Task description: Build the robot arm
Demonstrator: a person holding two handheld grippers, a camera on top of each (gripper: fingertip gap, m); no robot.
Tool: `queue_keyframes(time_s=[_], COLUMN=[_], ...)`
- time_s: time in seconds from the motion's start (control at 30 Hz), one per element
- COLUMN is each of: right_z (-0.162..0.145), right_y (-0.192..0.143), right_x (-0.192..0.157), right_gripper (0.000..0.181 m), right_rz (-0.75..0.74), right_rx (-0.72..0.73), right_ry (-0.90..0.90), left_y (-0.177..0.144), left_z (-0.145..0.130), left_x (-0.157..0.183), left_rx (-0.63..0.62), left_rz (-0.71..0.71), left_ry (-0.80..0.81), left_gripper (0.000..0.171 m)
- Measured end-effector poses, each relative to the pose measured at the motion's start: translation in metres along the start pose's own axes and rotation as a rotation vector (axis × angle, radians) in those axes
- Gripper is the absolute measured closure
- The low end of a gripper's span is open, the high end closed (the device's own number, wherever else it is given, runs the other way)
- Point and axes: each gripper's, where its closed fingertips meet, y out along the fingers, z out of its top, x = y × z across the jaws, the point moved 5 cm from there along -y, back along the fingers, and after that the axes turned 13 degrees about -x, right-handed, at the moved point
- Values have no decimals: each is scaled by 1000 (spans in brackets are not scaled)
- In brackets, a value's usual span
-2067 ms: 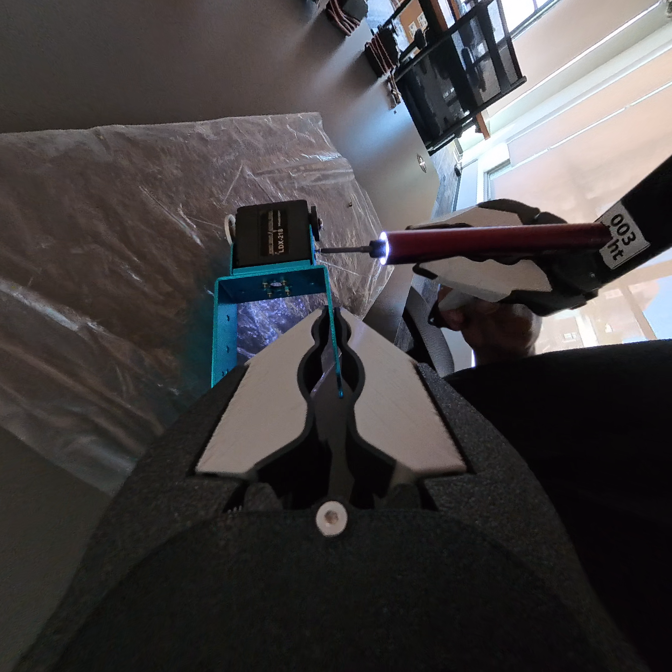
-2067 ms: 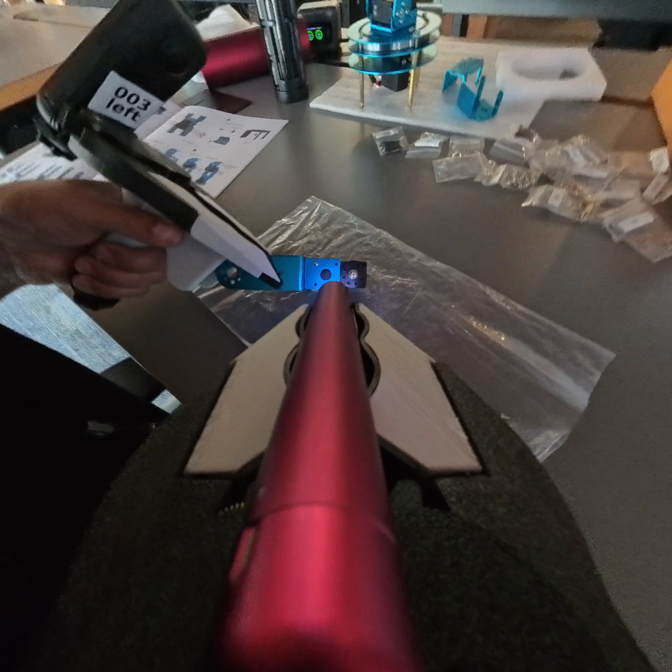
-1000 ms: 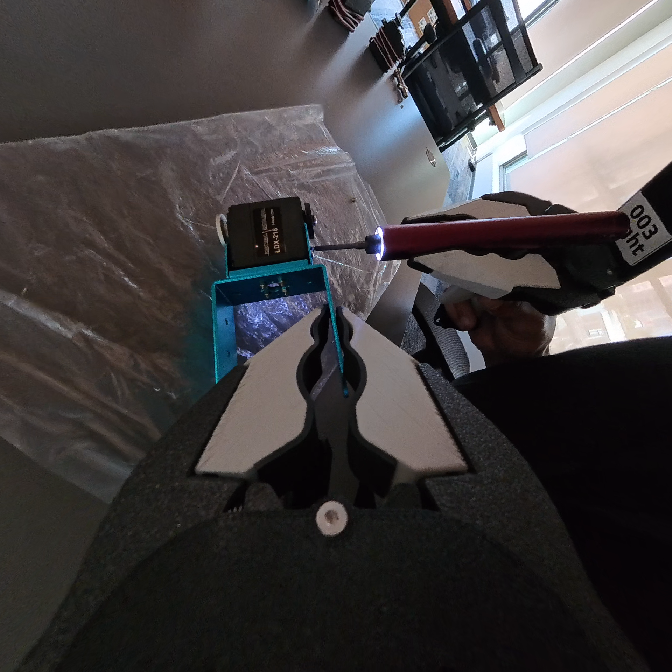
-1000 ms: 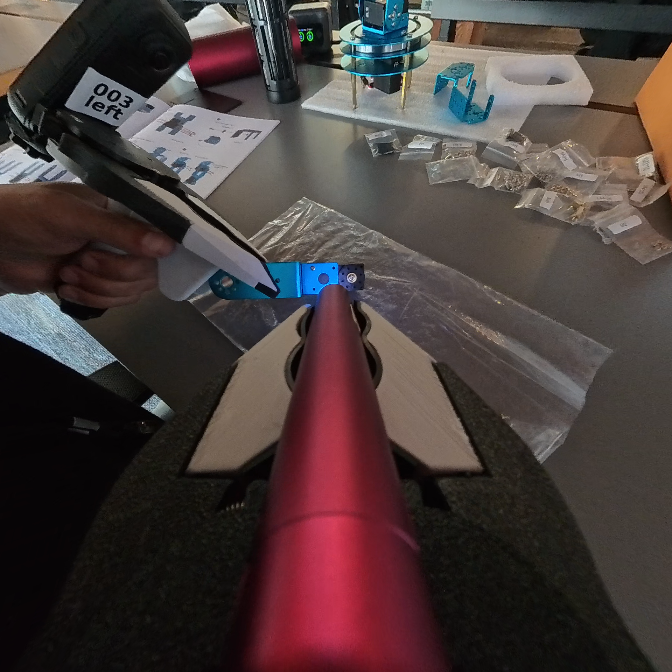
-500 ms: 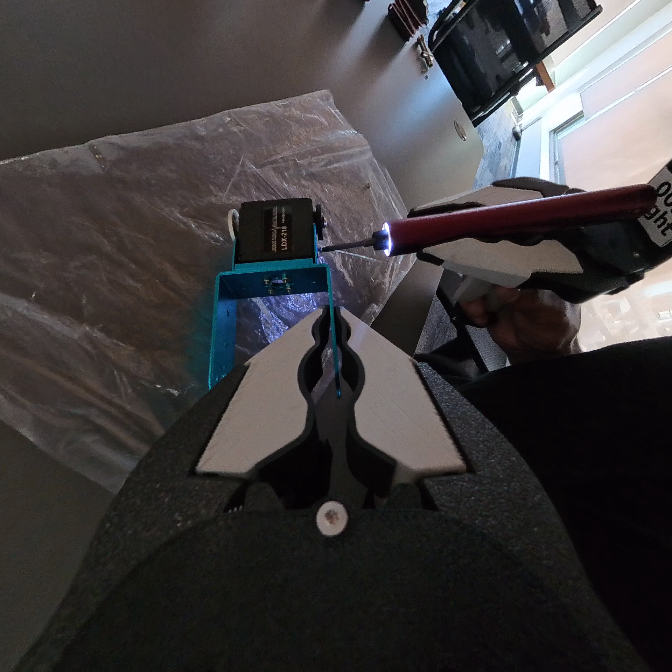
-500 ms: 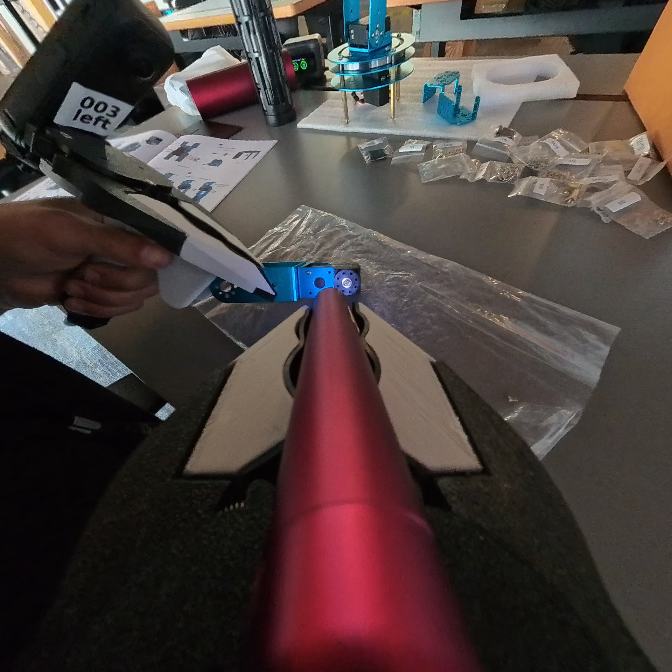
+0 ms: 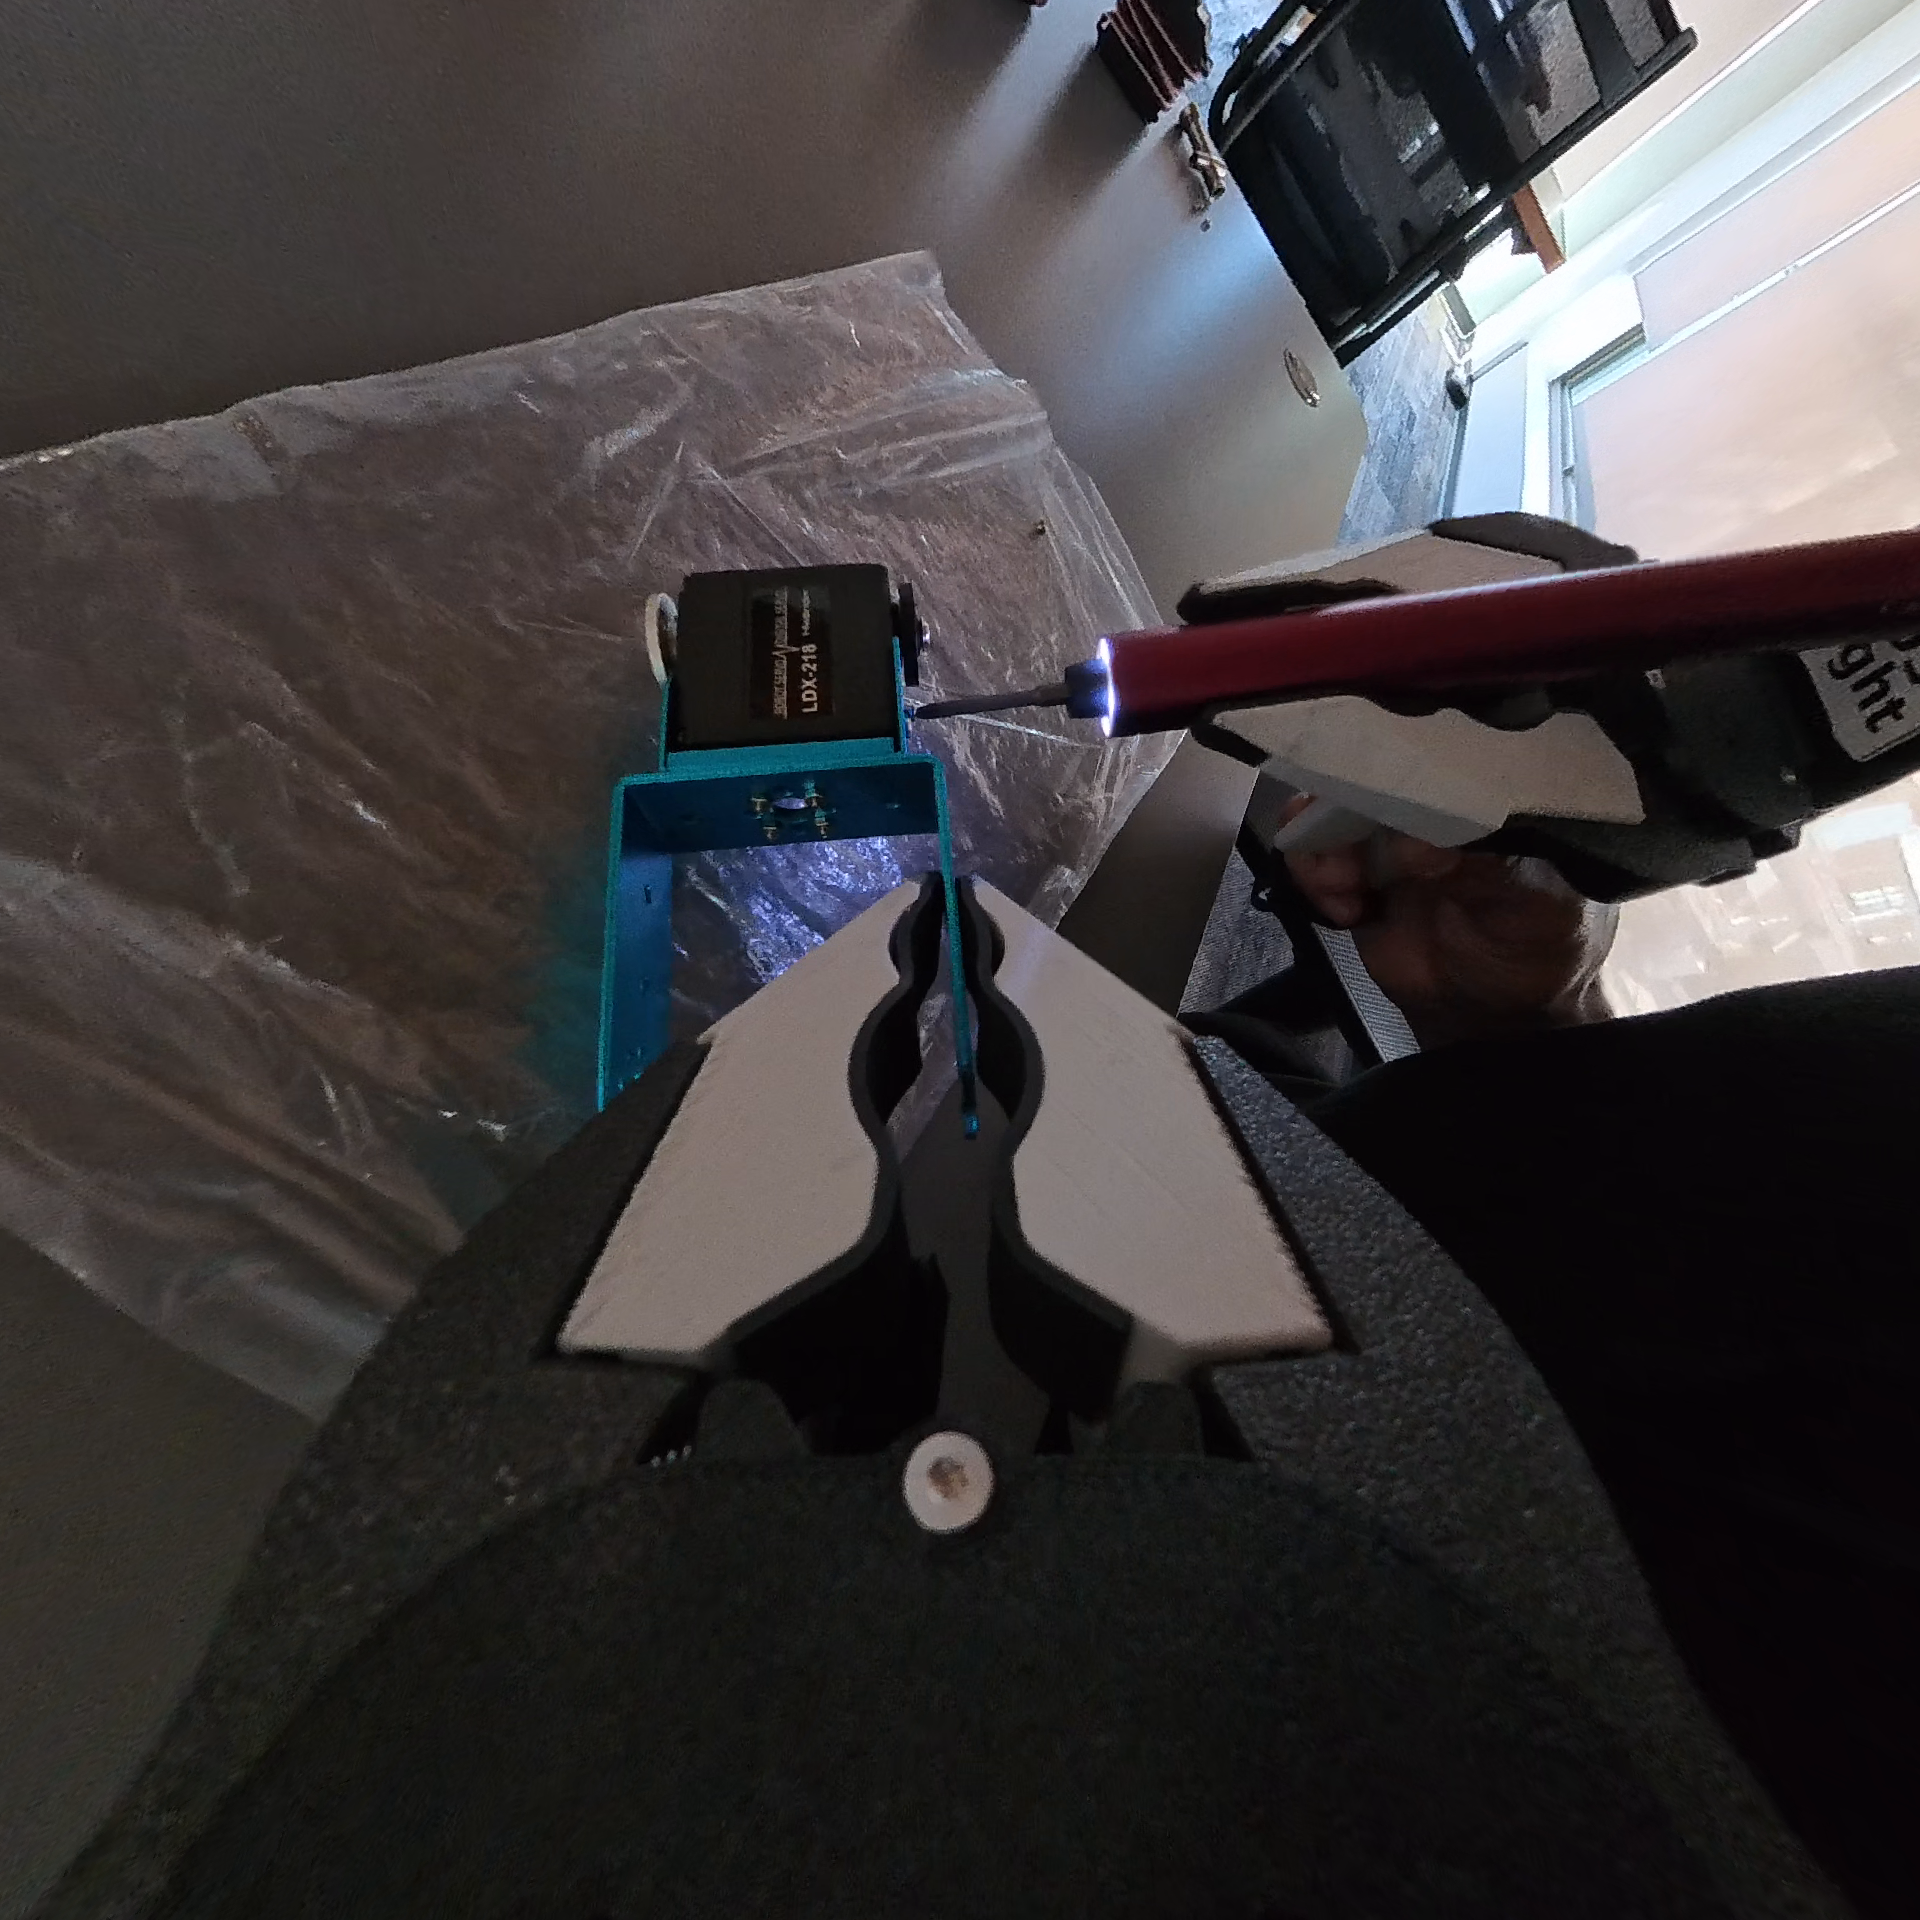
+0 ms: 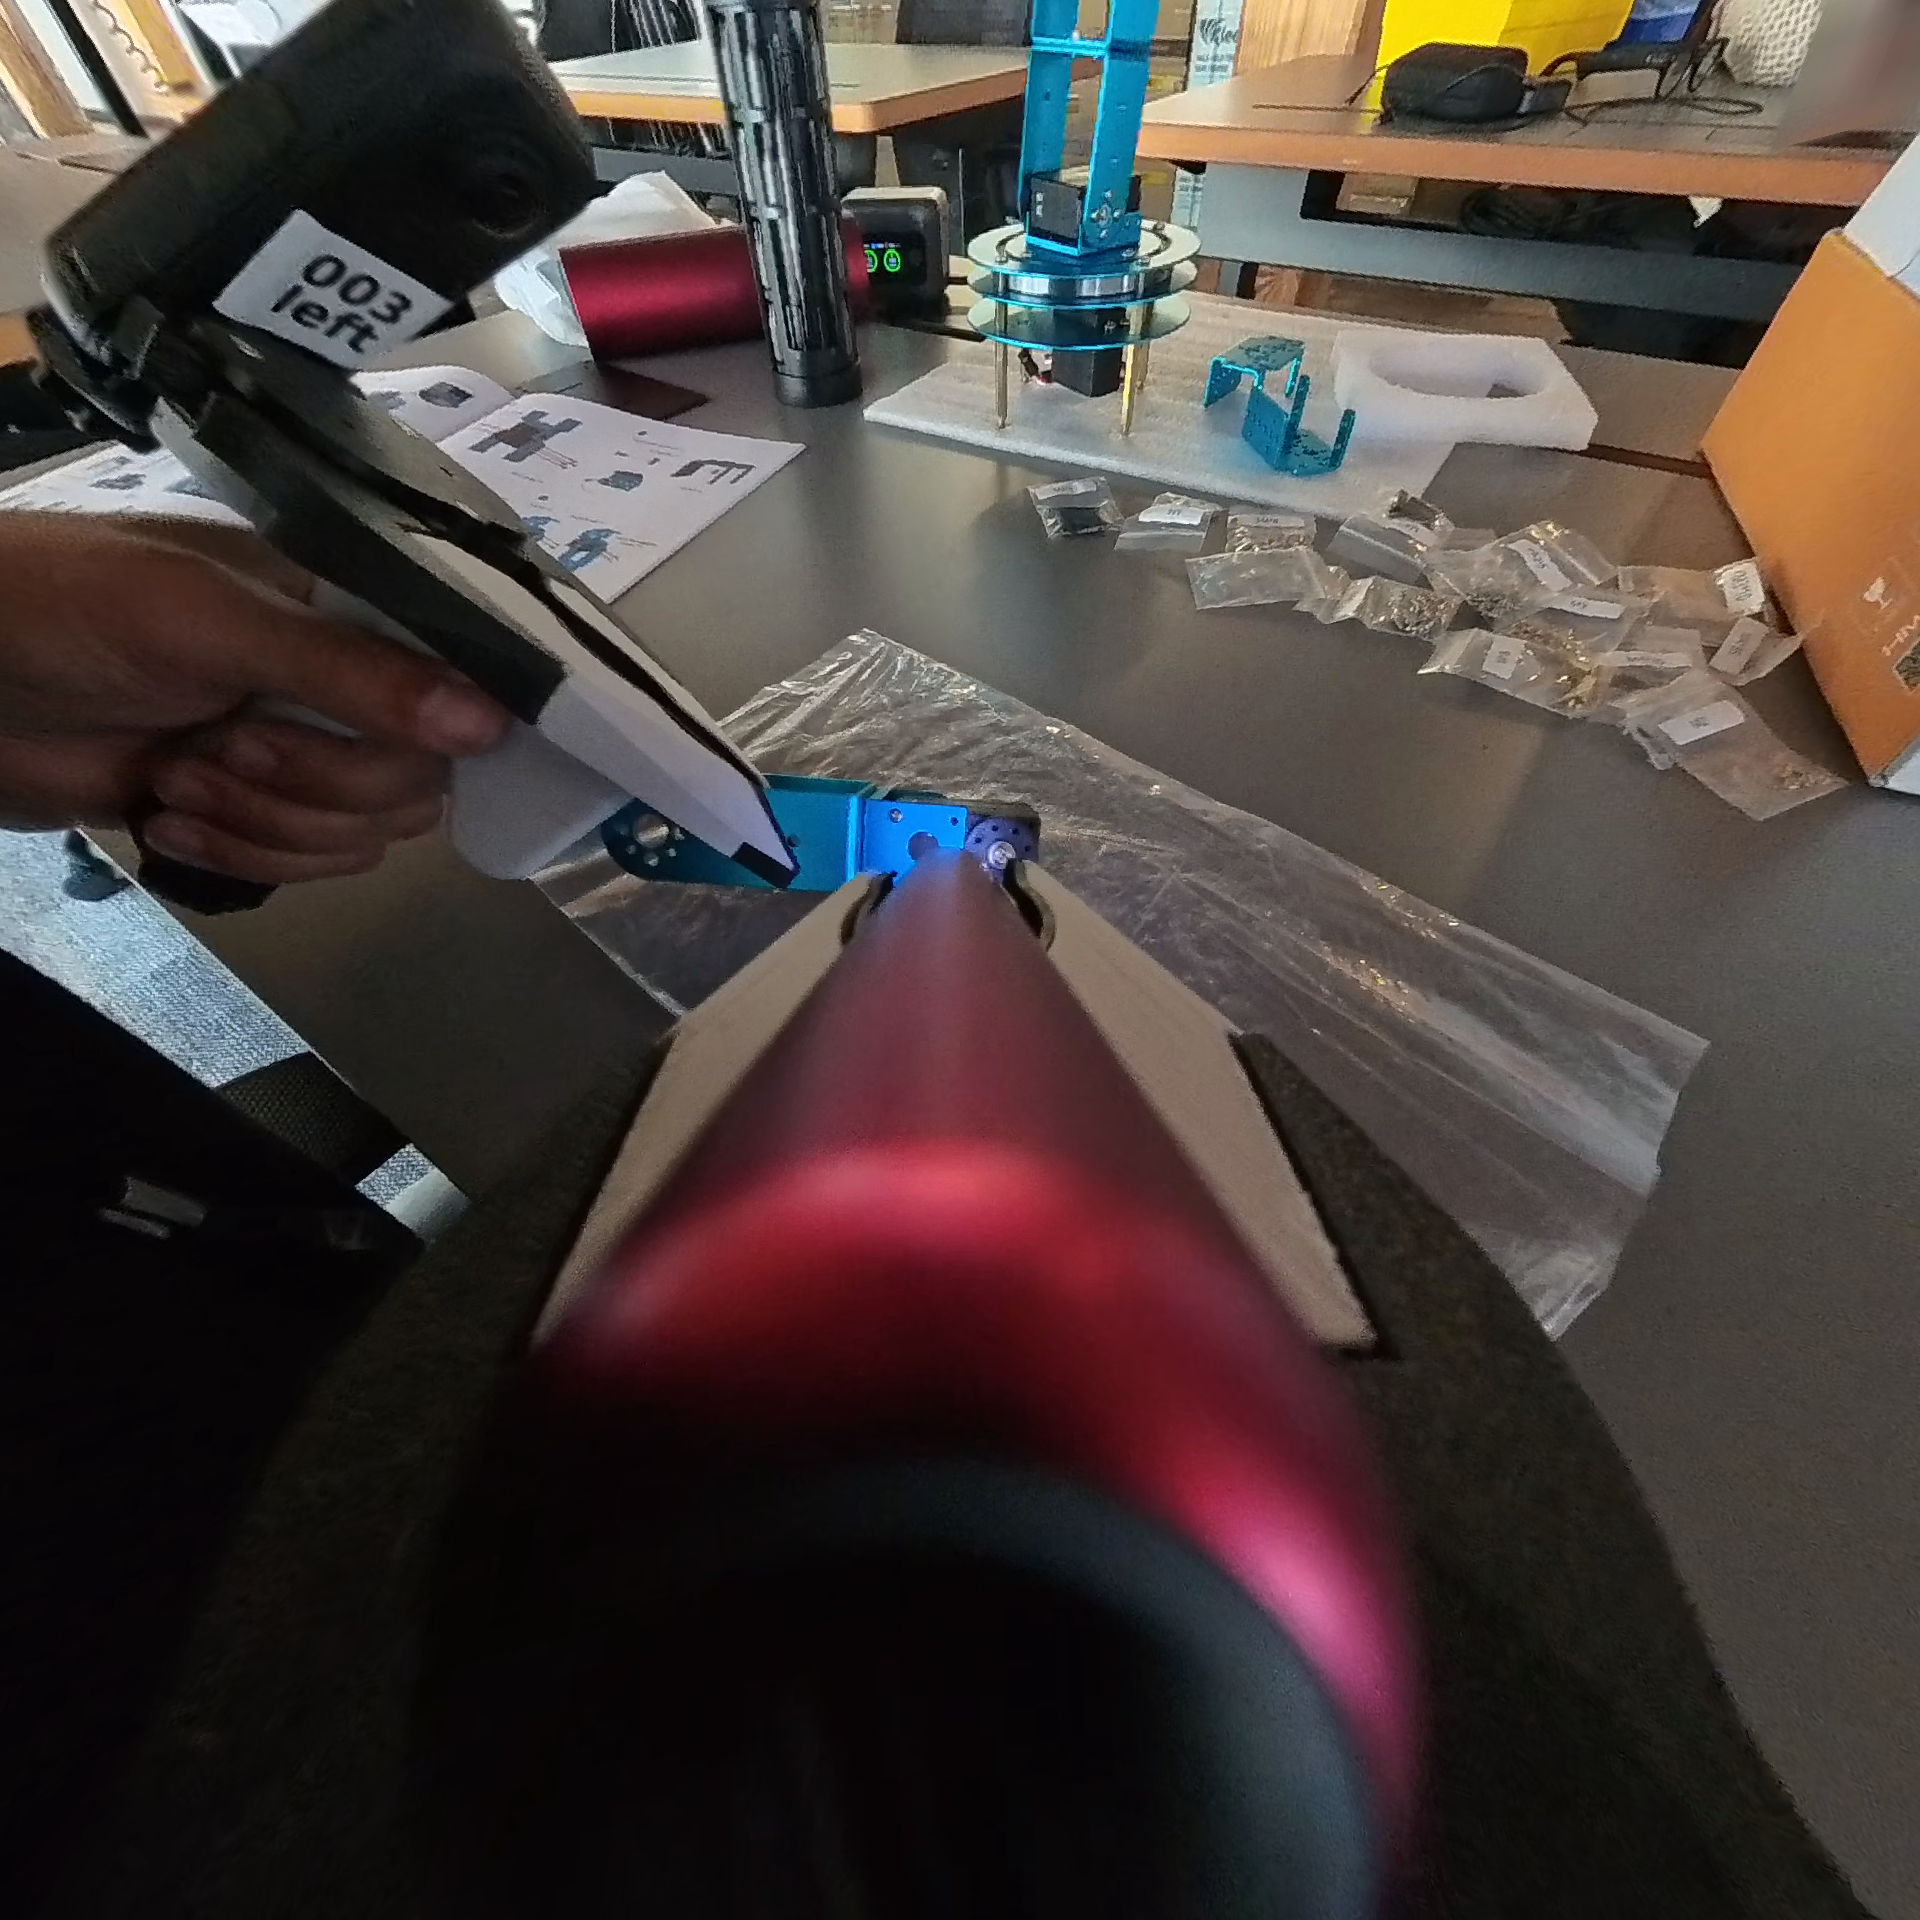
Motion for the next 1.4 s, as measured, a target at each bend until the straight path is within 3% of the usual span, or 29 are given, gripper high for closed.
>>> queue_keyframes(time_s=[0.27, 1.4], right_z=[-12, -7], right_y=[-1, -8], right_x=[0, -1], right_gripper=[160, 159], right_rz=[26, 38], right_rx=[25, -54], right_ry=[52, 53], left_y=[-5, -5], left_z=[1, -3], left_x=[-4, -4], left_rx=[19, 24], left_rz=[-95, -111], left_ry=[-63, -55], left_gripper=[171, 171])
